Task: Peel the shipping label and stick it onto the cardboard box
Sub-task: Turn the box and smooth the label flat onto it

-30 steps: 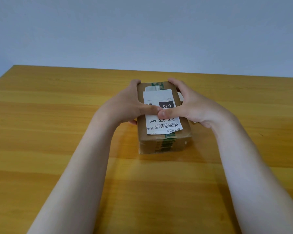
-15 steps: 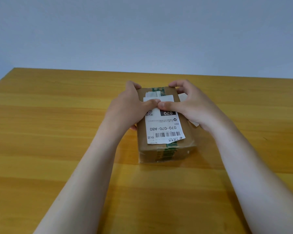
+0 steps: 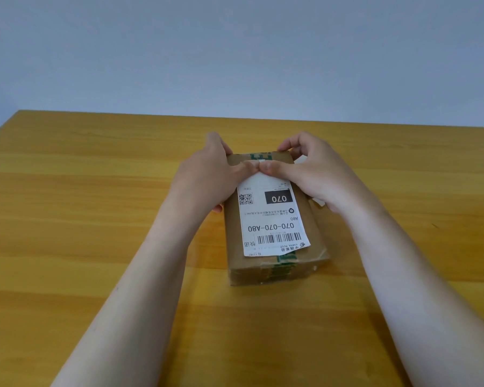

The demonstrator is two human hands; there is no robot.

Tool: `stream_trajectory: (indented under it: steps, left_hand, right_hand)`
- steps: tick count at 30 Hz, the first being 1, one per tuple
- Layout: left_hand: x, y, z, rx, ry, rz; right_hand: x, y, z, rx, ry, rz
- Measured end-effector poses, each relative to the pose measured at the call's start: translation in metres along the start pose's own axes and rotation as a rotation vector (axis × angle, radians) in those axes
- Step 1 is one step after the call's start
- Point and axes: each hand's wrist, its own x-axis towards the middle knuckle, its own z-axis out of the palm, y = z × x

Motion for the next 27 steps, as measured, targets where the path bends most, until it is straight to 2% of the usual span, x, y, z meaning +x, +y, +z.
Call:
stream_trajectory:
  steps: [4, 8, 12, 16, 19, 22, 27]
  left_hand:
    - [-0.001, 0.001, 0.000, 0.014, -0.002, 0.002]
    - [-0.001, 0.002, 0.001, -0.079, 0.022, -0.034]
    - [0.001, 0.002, 0.000, -0.093, 0.104, -0.016]
    - [0.001, 0.001, -0.002, -0.182, -0.070, 0.026]
    - [0.001, 0.001, -0.002, -0.085, -0.160, 0.087]
    - [0.001, 0.002, -0.003, 0.003, -0.199, 0.116]
    - [0.003, -0.002, -0.002, -0.025, -0.183, 0.112]
  right_hand:
    - [-0.001, -0.002, 0.000, -0.014, -0.006, -0.008]
    - [-0.003, -0.003, -0.005, 0.044, -0.029, 0.009]
    - [-0.004, -0.004, -0.018, 0.078, -0.173, 0.059]
    - [-0.004, -0.001, -0.033, 0.044, -0.341, 0.068]
    - [-0.005, 0.002, -0.037, 0.025, -0.418, 0.051]
    - [-0.006, 0.003, -0.033, 0.021, -0.481, 0.030]
    - [-0.008, 0.002, -0.027, 0.037, -0.465, 0.018]
